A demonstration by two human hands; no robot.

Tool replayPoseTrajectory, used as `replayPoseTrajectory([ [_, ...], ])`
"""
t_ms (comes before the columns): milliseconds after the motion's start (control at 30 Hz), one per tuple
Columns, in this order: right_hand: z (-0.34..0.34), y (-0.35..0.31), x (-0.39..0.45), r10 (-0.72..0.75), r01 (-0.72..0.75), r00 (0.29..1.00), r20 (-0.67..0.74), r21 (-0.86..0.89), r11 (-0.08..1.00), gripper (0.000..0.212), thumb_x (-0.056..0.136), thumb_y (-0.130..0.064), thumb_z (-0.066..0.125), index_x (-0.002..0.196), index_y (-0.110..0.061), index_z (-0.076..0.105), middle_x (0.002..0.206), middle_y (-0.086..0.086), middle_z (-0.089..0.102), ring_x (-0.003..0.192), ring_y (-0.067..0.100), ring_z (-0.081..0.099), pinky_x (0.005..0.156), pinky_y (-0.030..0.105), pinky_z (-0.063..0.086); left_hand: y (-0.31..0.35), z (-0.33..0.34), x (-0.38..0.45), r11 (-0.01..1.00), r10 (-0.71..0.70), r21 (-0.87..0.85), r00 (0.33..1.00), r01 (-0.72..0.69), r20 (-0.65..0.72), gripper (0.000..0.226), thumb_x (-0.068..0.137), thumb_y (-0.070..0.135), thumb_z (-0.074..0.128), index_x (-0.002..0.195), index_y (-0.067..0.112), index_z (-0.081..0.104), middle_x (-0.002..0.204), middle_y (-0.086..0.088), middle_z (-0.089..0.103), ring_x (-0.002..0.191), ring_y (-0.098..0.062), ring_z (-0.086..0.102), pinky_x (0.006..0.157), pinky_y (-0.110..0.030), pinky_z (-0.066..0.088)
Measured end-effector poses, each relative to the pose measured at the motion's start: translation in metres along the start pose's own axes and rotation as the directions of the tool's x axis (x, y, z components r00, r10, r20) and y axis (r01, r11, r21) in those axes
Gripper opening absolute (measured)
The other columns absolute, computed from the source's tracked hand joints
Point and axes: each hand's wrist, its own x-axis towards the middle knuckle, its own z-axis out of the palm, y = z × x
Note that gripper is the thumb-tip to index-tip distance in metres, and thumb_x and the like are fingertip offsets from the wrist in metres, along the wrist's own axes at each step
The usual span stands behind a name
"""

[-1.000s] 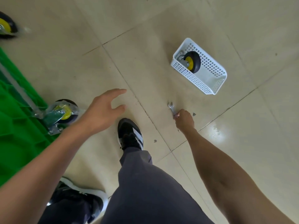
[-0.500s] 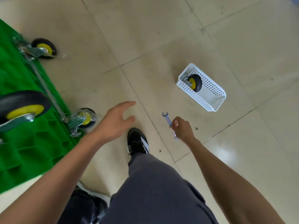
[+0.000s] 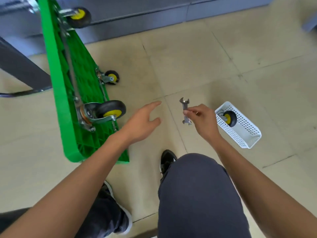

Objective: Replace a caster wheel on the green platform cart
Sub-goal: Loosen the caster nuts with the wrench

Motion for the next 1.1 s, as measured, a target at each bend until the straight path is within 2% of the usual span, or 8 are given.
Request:
replayPoseTrajectory([
  [167,0.012,-0.085,-0.002,-0.105,0.089,0.993,0.063,0.218,0.972,0.012,0.095,-0.01,0.065,0.097,-0.003,0.075,0.069,0.015,0.07,0.054,0.019,0.062,0.06,0.029,0.055,0.01,-0.044,-0.037,0.999,0.013,0.035,0.996,-0.009,-0.094,0.06,0.095,0.018,0.059,0.152,0.022,0.04,0.136,-0.021,0.058,0.121,-0.045,0.051,0.099,-0.038,0.045],
  [367,0.02,-0.173,-0.009,-0.064,-0.079,0.966,0.25,0.522,0.849,0.024,0.101,-0.012,0.047,0.098,0.005,0.064,0.091,0.029,0.073,0.083,0.043,0.074,0.08,0.049,0.06,0.015,-0.098,-0.072,0.995,0.081,0.076,0.98,-0.068,-0.183,0.062,0.094,0.019,0.06,0.152,0.025,0.039,0.119,-0.008,0.067,0.093,-0.024,0.067,0.088,-0.02,0.045],
  [467,0.018,-0.203,-0.011,-0.012,-0.217,0.932,0.361,0.588,0.779,0.049,0.101,-0.038,0.048,0.099,0.008,0.067,0.091,0.029,0.073,0.088,0.043,0.073,0.083,0.051,0.06,0.012,-0.123,-0.084,0.988,0.14,0.099,0.952,-0.117,-0.271,0.059,0.096,0.023,0.061,0.151,0.024,0.042,0.145,-0.001,0.053,0.129,-0.016,0.053,0.103,-0.015,0.033],
  [567,0.021,-0.218,-0.016,-0.039,-0.127,0.93,0.365,0.42,0.899,0.02,0.097,-0.021,0.064,0.093,-0.001,0.066,0.084,0.02,0.074,0.078,0.033,0.073,0.091,0.055,0.057,0.003,-0.145,-0.094,0.988,0.156,0.073,0.931,-0.139,-0.33,0.056,0.098,0.027,0.06,0.151,0.027,0.042,0.152,0.004,0.047,0.138,-0.013,0.043,0.115,-0.023,0.03],
  [633,0.023,-0.227,-0.021,-0.007,-0.154,0.904,0.428,0.341,0.927,0.012,0.092,-0.005,0.068,0.101,-0.005,0.06,0.083,0.018,0.074,0.075,0.029,0.073,0.091,0.053,0.058,-0.002,-0.155,-0.1,0.99,0.143,0.073,0.922,-0.125,-0.36,0.056,0.098,0.027,0.06,0.151,0.028,0.042,0.153,0.005,0.045,0.125,-0.021,0.051,0.112,-0.026,0.036],
  [767,0.033,-0.234,-0.03,0.091,-0.264,0.826,0.557,0.238,0.935,0.034,0.093,0.011,0.06,0.125,0.0,0.053,0.089,0.021,0.072,0.073,0.026,0.072,0.072,0.037,0.062,-0.012,-0.167,-0.107,0.994,0.106,0.064,0.916,-0.088,-0.386,0.055,0.099,0.027,0.059,0.151,0.03,0.041,0.153,0.007,0.044,0.117,-0.029,0.056,0.097,-0.02,0.038],
  [900,0.06,-0.227,-0.041,0.159,-0.251,0.793,0.589,0.078,0.965,0.021,0.097,0.008,0.054,0.117,0.006,0.061,0.091,0.019,0.063,0.068,0.019,0.058,0.065,0.028,0.049,-0.029,-0.174,-0.109,0.994,0.098,0.086,0.916,-0.07,-0.39,0.05,0.102,0.032,0.052,0.151,0.029,0.041,0.153,0.003,0.046,0.141,-0.024,0.041,0.116,-0.041,0.034],
  [1100,0.104,-0.19,-0.071,0.134,-0.231,0.902,0.411,0.197,0.953,0.026,0.101,-0.013,0.057,0.124,-0.012,0.068,0.084,0.001,0.063,0.051,0.011,0.04,0.046,0.021,0.033,-0.052,-0.17,-0.104,0.985,0.061,0.17,0.929,0.002,-0.366,0.05,0.101,0.022,0.054,0.15,0.02,0.043,0.154,-0.005,0.044,0.145,-0.025,0.035,0.117,-0.036,0.029],
])
